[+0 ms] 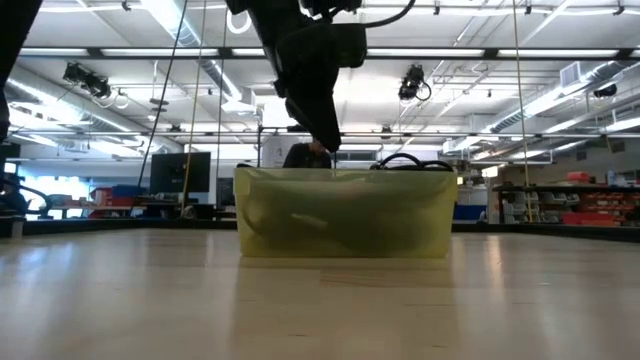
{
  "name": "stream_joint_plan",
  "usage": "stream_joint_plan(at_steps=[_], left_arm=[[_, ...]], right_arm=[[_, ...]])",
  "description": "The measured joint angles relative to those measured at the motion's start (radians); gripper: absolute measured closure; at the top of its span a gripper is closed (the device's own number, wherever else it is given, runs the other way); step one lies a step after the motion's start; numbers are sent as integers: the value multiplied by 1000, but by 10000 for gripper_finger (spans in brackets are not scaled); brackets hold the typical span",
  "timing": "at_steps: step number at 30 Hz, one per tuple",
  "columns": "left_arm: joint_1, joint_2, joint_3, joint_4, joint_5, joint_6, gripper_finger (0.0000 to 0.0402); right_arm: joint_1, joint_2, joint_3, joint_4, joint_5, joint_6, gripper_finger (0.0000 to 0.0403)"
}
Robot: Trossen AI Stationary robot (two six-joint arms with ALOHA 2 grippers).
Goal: Pick and place USB-C Cables
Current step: Put the black charger cable into the yellow bin
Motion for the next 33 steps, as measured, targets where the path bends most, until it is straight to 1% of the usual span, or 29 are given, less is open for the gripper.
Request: stream_joint_plan(at_steps=[5,9,12,16,21,27,33], left_arm=[[30,3,0,1,-11,26,212],[50,6,-2,-19,-12,80,193],[59,14,-1,-25,-7,99,195],[73,34,-1,-34,23,99,206],[74,53,-11,-44,22,104,211],[79,68,-10,-10,22,112,212],[85,87,-12,-22,18,112,213]], right_arm=[[0,0,0,0,0,-5,253],[0,0,0,0,0,-16,253],[0,0,0,0,-1,-18,253],[0,0,0,6,-1,-25,253],[0,0,0,60,-3,-60,253],[0,-11,0,176,-36,-134,253],[0,-41,0,315,-102,-188,253]])
